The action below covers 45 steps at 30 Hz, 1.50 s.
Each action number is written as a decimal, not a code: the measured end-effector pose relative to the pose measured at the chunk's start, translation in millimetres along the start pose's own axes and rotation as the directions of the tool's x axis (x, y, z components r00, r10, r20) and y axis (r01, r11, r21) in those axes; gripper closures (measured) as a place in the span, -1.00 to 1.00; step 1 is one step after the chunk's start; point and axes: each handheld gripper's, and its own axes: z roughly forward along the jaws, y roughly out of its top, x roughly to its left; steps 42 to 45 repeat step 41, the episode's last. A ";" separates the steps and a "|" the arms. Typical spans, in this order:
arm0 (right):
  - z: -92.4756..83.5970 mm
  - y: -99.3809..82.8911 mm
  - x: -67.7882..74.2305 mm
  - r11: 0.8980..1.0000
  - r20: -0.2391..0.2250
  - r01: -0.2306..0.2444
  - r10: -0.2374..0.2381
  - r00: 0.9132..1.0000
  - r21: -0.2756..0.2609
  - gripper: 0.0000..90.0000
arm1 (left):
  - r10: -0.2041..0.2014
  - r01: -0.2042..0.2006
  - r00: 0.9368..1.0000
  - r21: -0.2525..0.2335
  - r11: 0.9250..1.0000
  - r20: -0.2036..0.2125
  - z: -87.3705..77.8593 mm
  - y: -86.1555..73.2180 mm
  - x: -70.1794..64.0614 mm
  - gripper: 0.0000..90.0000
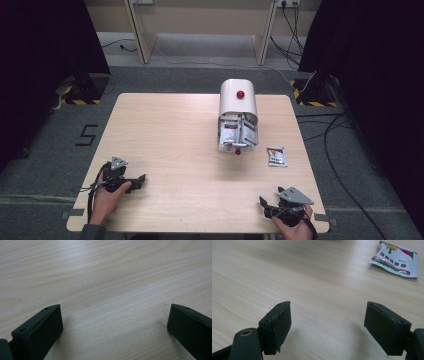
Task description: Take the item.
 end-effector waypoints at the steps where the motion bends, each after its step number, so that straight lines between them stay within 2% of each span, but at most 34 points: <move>1: 0.2 -0.6 0.2 1.000 0.001 0.004 -0.004 1.000 0.002 -0.50 | 0.000 0.000 1.000 0.000 1.000 0.000 0.0 0.0 0.0 -1.00; 8: 2.9 -5.1 1.4 1.000 0.008 0.014 -0.014 1.000 0.025 -0.54 | 0.000 0.000 1.000 0.000 1.000 0.000 0.0 0.0 0.0 -1.00; 10: 3.2 -6.7 2.3 1.000 0.001 -0.012 0.012 1.000 0.027 -0.64 | 0.000 0.000 1.000 0.000 1.000 0.000 0.0 0.0 0.0 -1.00; 18: 1.2 -13.9 4.9 1.000 -0.019 0.011 -0.011 1.000 -0.009 -0.72 | 0.000 0.000 1.000 0.000 1.000 0.000 0.0 0.0 -0.1 -1.00; 25: -0.1 -18.6 9.2 0.999 -0.020 0.010 -0.011 1.000 -0.037 -0.72 | 0.000 0.000 1.000 0.000 1.000 0.000 0.0 0.0 0.0 -1.00; 45: 0.9 -19.2 10.1 0.999 -0.023 0.012 -0.013 1.000 -0.048 -0.72 | 0.000 0.000 1.000 0.000 1.000 0.000 0.0 0.0 0.0 -1.00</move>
